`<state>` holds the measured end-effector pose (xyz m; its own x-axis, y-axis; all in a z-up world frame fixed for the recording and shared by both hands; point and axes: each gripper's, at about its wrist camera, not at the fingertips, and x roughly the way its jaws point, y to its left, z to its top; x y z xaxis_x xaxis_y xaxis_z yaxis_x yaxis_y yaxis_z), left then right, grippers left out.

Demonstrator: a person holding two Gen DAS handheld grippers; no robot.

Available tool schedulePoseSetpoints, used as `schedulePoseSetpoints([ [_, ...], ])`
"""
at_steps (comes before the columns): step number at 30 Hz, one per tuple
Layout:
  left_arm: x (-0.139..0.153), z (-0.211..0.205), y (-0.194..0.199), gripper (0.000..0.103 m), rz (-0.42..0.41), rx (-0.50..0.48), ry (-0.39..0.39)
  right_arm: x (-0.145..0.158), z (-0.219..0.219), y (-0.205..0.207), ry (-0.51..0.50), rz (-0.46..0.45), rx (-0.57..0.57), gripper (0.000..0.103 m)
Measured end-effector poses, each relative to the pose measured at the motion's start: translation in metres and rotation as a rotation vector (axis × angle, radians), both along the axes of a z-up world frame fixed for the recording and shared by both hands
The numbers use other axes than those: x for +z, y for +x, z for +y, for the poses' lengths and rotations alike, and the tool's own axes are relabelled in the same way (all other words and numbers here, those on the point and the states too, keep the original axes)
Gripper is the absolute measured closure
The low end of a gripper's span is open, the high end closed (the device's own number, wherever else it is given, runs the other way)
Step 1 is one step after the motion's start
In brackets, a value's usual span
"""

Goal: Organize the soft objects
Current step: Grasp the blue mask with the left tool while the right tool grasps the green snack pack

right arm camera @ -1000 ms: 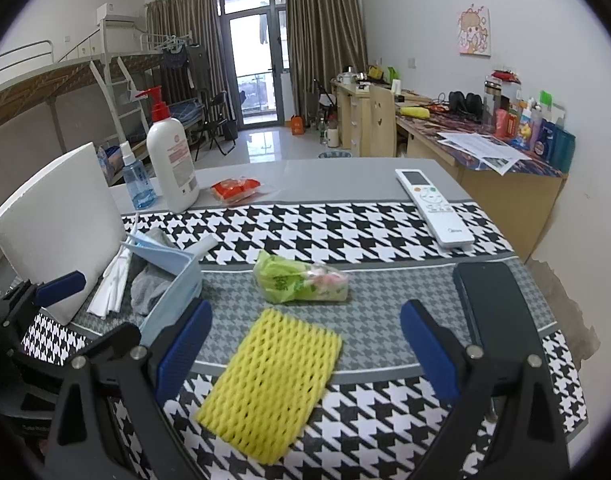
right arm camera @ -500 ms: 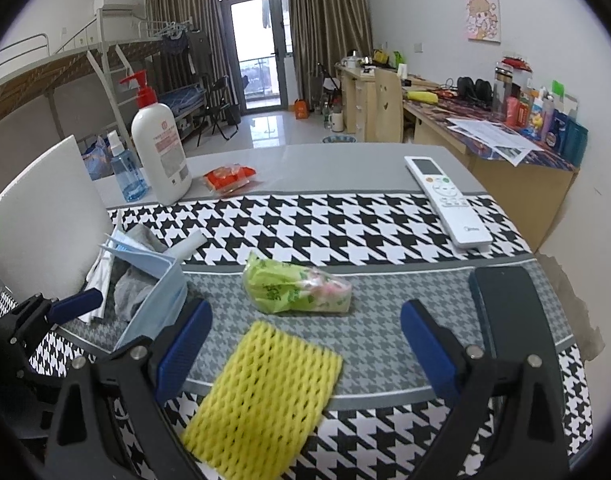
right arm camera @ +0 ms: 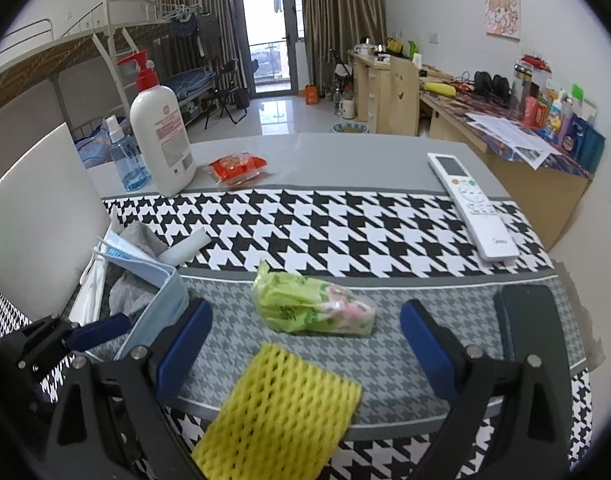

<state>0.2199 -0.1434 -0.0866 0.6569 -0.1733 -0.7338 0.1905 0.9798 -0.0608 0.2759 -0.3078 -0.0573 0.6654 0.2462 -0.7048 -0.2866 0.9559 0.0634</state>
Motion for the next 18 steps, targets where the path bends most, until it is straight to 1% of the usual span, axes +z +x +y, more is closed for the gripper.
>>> schedulePoseSetpoints([
  [1,0.0,-0.001,0.001,0.054,0.001,0.005,0.002,-0.001,0.0,0.002,-0.001,0.008,0.0,0.006],
  [3,-0.001,-0.001,0.001,0.054,-0.001,0.008,0.008,-0.005,0.001,0.006,-0.004,0.025,-0.001,0.006],
  [4,-0.001,-0.001,0.001,0.057,-0.003,0.01,0.015,-0.006,0.002,0.007,-0.006,0.034,0.001,0.006],
  [5,-0.001,-0.001,0.001,0.064,0.0,0.01,0.017,-0.008,0.003,0.009,-0.009,0.041,0.002,0.006],
  [7,-0.004,0.0,0.003,0.069,0.017,0.005,0.01,-0.011,0.004,0.012,-0.016,0.054,0.0,0.006],
  [9,-0.004,0.0,0.005,0.076,0.025,0.004,0.004,-0.014,0.005,0.015,-0.017,0.061,-0.002,0.006],
  [10,-0.004,0.0,0.005,0.082,0.026,-0.001,0.0,-0.015,0.005,0.016,-0.017,0.067,-0.002,0.006],
  [12,-0.004,-0.001,0.005,0.086,0.029,-0.008,-0.001,-0.016,0.005,0.02,-0.013,0.08,0.0,0.006],
  [14,-0.004,-0.002,0.004,0.092,0.028,-0.013,-0.004,-0.016,0.005,0.022,-0.014,0.079,0.0,0.006],
  [18,-0.004,0.0,0.004,0.095,0.028,-0.013,-0.013,-0.019,0.009,0.025,-0.022,0.085,0.003,0.006],
])
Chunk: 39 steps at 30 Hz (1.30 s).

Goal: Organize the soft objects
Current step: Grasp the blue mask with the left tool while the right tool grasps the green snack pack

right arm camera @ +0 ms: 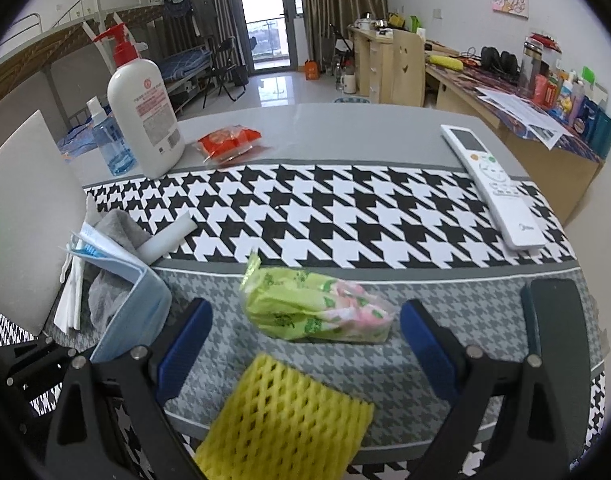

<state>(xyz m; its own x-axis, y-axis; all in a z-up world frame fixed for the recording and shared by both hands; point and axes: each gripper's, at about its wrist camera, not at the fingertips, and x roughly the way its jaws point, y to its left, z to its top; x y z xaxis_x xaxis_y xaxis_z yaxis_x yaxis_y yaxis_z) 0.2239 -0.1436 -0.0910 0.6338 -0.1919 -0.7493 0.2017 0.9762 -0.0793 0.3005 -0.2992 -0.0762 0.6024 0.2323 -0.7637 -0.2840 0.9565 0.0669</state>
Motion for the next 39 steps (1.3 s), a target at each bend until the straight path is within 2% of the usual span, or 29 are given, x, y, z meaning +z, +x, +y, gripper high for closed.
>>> schedulePoseSetpoints([
  [4,0.001,0.001,-0.001,0.096,-0.006,-0.002,-0.008,-0.001,0.003,0.002,-0.01,-0.003,0.002,0.006],
  [8,0.002,0.001,-0.001,0.096,-0.01,-0.003,-0.009,-0.006,0.005,0.005,-0.014,0.019,0.007,0.017],
  [23,0.006,0.003,-0.003,0.096,-0.022,0.001,-0.023,-0.004,0.005,0.001,-0.018,0.002,0.012,0.031],
  [39,0.029,0.007,-0.02,0.096,-0.117,-0.001,-0.024,0.028,0.003,-0.025,0.004,-0.085,0.016,0.033],
])
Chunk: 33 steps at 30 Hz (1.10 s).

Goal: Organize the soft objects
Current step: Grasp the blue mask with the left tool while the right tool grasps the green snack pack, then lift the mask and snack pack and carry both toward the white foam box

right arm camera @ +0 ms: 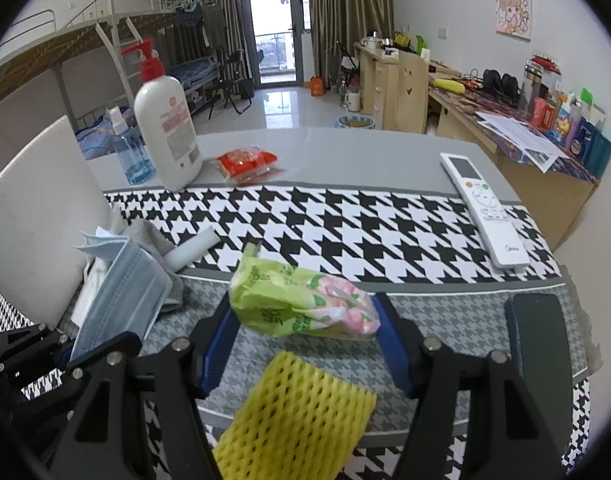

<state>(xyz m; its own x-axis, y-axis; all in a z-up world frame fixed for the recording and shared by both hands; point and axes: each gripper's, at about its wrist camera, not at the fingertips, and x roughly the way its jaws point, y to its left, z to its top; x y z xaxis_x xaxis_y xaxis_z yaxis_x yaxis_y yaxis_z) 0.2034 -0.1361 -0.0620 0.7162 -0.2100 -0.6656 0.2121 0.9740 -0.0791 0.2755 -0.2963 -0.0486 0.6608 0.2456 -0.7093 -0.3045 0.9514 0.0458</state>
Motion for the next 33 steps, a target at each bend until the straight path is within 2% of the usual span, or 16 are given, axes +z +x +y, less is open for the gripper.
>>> schedulePoseSetpoints([
  [10,0.019,0.01,-0.013,0.096,-0.073,0.009,-0.008,0.025,-0.003,-0.025,0.047,-0.071,0.008,0.033],
  [17,0.035,0.013,-0.023,0.096,-0.128,0.014,0.016,0.04,-0.004,-0.04,0.075,-0.123,0.011,0.033],
  [33,0.069,0.015,-0.039,0.096,-0.237,0.015,0.054,0.06,-0.007,-0.058,0.116,-0.181,0.01,0.033],
])
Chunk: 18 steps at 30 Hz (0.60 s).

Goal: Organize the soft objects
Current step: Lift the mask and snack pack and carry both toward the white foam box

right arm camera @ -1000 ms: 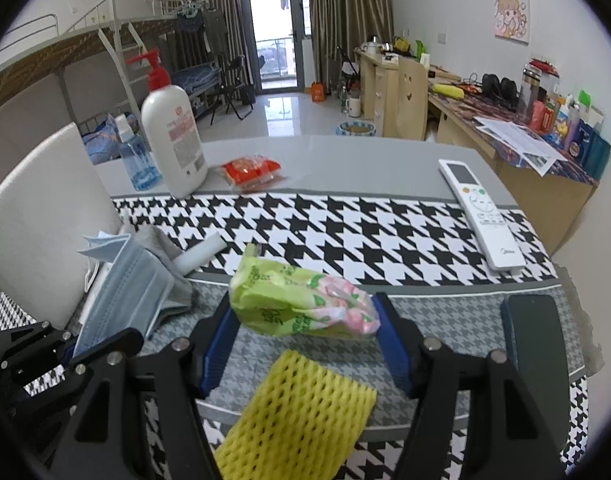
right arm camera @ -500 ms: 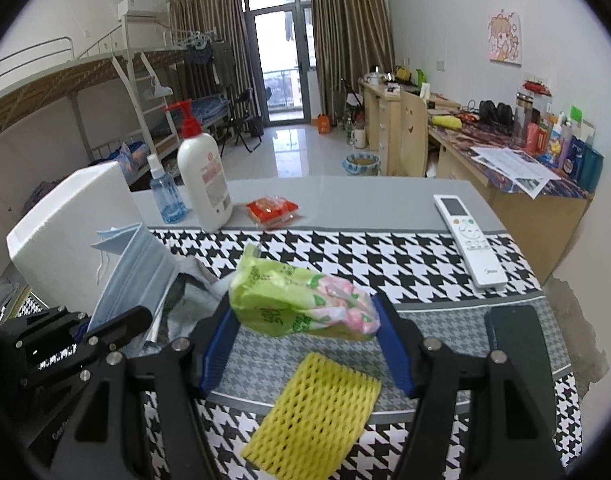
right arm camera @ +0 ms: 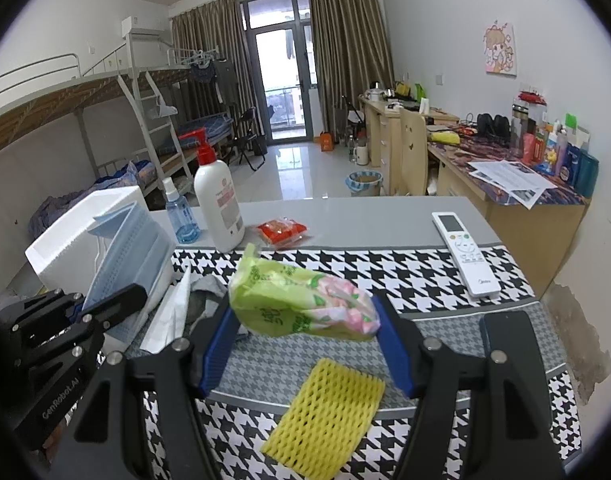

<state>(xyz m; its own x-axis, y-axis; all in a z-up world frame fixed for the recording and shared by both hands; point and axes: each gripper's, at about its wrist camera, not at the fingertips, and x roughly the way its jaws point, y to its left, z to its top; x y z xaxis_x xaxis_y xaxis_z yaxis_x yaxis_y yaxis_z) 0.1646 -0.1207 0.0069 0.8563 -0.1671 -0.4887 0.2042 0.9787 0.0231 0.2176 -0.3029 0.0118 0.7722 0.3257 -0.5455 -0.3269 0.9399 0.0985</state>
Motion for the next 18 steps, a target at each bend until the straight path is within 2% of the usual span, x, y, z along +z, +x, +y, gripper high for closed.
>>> schedulePoseSetpoints([
  [18,0.033,0.01,-0.015,0.096,-0.105,-0.001,0.03,0.021,0.007,-0.023,0.041,-0.075,-0.004,0.033],
])
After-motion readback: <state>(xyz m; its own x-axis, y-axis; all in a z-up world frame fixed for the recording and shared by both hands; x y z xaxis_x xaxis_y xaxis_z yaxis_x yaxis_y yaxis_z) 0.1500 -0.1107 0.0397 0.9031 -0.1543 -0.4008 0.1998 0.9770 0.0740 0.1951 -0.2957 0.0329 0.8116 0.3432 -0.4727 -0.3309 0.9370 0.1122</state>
